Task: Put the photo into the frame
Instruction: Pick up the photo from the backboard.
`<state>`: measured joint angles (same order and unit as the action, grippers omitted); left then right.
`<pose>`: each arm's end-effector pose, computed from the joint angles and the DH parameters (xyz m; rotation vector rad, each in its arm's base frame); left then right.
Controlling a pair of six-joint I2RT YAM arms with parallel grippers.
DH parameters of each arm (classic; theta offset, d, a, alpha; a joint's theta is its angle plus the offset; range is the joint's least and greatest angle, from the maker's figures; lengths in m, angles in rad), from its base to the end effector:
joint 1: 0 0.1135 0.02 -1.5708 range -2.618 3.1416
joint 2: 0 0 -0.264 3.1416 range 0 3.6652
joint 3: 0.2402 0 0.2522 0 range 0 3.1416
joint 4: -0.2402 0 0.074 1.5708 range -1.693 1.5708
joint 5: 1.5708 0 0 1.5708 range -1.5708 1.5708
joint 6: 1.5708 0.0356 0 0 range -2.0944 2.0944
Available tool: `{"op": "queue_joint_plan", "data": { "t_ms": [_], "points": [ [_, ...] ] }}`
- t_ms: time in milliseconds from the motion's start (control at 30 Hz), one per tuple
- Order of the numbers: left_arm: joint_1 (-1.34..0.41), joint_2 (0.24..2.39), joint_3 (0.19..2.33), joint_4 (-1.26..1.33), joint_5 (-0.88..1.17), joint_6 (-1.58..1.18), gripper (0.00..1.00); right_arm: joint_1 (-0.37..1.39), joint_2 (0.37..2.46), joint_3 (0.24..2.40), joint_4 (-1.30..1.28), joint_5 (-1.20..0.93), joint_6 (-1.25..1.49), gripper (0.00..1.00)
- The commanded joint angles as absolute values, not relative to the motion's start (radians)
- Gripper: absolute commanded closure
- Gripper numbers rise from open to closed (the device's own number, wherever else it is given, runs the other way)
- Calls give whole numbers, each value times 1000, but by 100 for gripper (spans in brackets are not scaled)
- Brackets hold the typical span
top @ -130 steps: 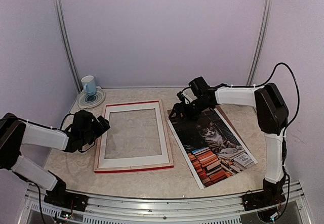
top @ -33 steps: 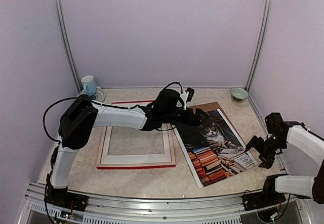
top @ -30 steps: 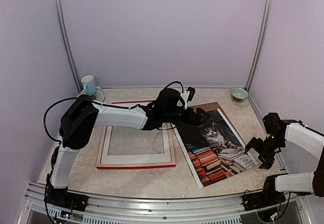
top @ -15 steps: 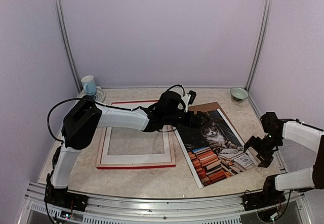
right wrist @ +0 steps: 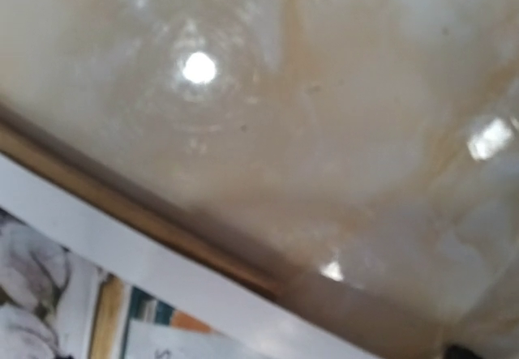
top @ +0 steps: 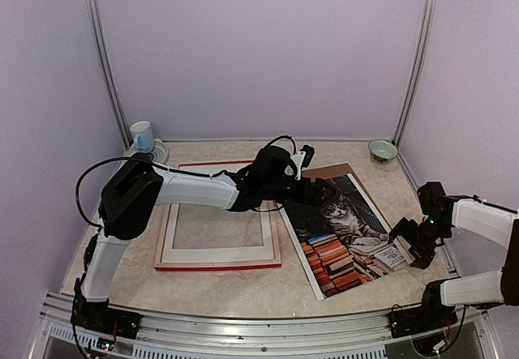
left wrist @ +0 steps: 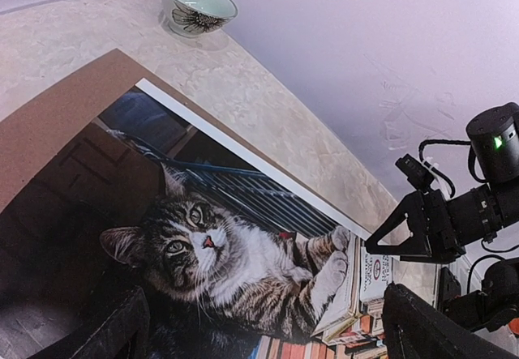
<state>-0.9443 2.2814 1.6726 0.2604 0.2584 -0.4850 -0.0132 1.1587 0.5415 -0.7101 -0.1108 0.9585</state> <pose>0.3030 -0.4342 0.1857 0.6620 1.9946 -1.1665 0.1752 0.0016 0.1564 1.3641 2.6261 0.3109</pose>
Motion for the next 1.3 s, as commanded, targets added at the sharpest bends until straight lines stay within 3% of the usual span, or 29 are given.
{"op": "queue_joint_plan", "data": {
  "t_ms": [0, 667, 1267],
  "points": [
    [-949, 2305, 1699, 267, 270, -481, 1, -2, 1132, 483, -660, -162, 966, 1],
    [-961, 2503, 1899, 133, 264, -482, 1, -3, 1035, 396, -581, -213, 963, 1],
    [-964, 2549, 1907, 55, 267, -495, 1, -2, 943, 366, -512, -271, 977, 1]
  ]
}}
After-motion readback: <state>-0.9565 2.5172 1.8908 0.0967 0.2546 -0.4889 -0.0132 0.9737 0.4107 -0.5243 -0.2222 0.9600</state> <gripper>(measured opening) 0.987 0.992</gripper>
